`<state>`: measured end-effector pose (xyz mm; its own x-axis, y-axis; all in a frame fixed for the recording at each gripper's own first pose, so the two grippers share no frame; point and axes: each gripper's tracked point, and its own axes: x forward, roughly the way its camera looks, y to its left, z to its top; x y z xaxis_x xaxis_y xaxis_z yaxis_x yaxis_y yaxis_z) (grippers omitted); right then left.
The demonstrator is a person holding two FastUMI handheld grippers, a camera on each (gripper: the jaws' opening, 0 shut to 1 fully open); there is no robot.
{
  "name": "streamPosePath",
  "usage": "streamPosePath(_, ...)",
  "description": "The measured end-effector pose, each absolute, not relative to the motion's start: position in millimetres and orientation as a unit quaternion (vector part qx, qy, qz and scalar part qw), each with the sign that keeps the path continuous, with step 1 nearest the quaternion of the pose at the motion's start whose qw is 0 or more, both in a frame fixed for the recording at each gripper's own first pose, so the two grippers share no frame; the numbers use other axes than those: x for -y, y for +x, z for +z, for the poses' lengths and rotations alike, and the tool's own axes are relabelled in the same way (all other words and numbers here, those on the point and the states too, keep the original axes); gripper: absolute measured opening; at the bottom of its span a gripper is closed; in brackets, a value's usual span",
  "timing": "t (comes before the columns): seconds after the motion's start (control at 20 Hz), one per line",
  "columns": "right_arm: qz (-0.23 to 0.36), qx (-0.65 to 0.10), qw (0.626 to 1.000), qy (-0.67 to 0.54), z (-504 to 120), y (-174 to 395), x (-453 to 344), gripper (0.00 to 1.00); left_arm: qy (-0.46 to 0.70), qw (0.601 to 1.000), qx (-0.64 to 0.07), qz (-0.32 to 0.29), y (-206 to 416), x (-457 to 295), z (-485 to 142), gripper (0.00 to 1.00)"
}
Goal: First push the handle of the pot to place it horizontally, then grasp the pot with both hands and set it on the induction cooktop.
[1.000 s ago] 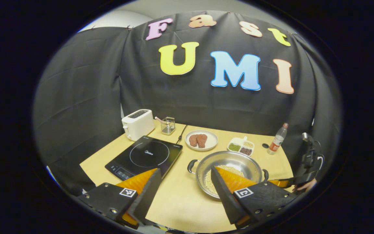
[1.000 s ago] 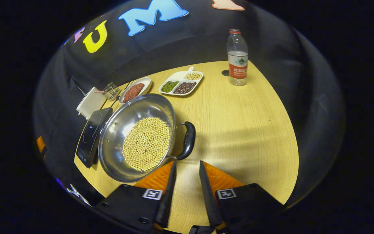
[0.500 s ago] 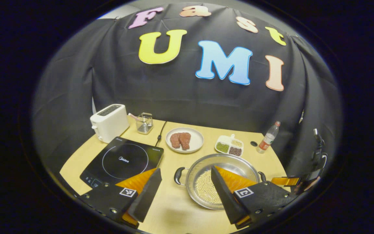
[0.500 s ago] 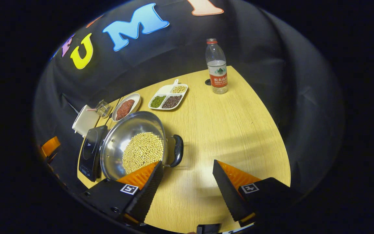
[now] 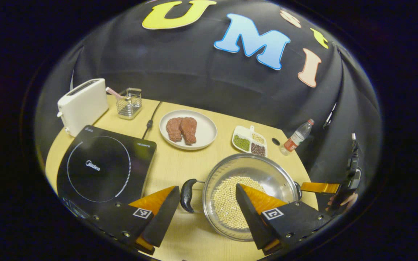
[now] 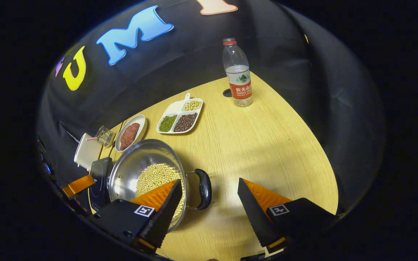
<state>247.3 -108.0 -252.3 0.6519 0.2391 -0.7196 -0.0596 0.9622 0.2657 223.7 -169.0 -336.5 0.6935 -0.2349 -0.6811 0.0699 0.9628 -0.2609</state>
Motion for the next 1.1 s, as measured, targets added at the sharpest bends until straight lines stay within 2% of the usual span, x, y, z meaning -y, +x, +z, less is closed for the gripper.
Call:
streamPosePath(0.45,0.101,-0.42,0.894,0.123,-298,257,77,0.98,-0.116,0.891,-0.422,-0.119,246,159,-402,0.94)
streamPosePath(0.5,0.103,-0.422,0.893,0.12,-303,258,74,0.98,-0.119,0.888,-0.427,-0.121,247,159,-408,0.9)
streamPosePath(0.6,0.109,-0.423,0.893,0.112,-311,258,71,0.98,-0.127,0.88,-0.441,-0.123,246,161,-416,0.93)
streamPosePath(0.65,0.111,-0.422,0.893,0.113,-312,259,69,0.98,-0.129,0.876,-0.446,-0.13,243,165,-420,0.9)
streamPosePath(0.7,0.114,-0.42,0.893,0.115,-311,259,66,0.93,-0.129,0.875,-0.446,-0.136,244,168,-422,0.93)
streamPosePath(0.75,0.119,-0.419,0.892,0.117,-313,260,63,0.98,-0.132,0.873,-0.449,-0.14,244,170,-425,0.93)
streamPosePath(0.8,0.12,-0.423,0.89,0.119,-315,260,61,0.98,-0.138,0.87,-0.452,-0.144,244,173,-428,0.93)
streamPosePath(0.9,0.114,-0.428,0.888,0.125,-317,258,59,0.97,-0.151,0.866,-0.455,-0.142,245,174,-432,0.76)
streamPosePath(1.05,0.115,-0.432,0.884,0.138,-319,260,52,0.93,-0.168,0.858,-0.465,-0.139,242,177,-439,0.76)
streamPosePath(1.1,0.111,-0.433,0.885,0.131,-319,259,55,0.84,-0.175,0.855,-0.469,-0.136,242,179,-442,0.74)
